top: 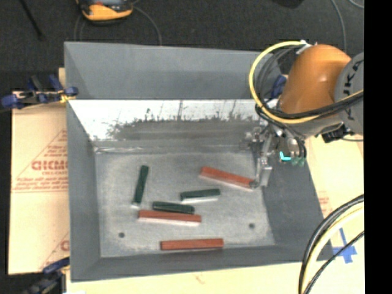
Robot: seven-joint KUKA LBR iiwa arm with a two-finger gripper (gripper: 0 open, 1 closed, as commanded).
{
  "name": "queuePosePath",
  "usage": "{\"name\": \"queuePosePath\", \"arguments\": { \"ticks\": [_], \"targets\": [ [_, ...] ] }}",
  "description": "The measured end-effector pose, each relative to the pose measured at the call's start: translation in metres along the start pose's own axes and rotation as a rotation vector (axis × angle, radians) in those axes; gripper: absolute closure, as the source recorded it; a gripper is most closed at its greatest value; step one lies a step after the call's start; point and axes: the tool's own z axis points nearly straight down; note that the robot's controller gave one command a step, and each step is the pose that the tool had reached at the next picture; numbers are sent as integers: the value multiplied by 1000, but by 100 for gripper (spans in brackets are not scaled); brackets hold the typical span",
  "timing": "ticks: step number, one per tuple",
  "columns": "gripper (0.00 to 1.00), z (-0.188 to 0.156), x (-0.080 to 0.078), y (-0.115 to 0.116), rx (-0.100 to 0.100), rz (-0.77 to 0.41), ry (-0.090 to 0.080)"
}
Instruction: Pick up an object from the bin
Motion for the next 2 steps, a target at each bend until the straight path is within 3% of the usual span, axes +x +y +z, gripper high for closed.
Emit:
{"name": "queuePosePath", "arguments": {
  "ticks": [1,2],
  "targets": [
    [100,-4,-2,0,1,-3,-7],
    [0,-4,-2,0,1,-5,-7]
  ]
}}
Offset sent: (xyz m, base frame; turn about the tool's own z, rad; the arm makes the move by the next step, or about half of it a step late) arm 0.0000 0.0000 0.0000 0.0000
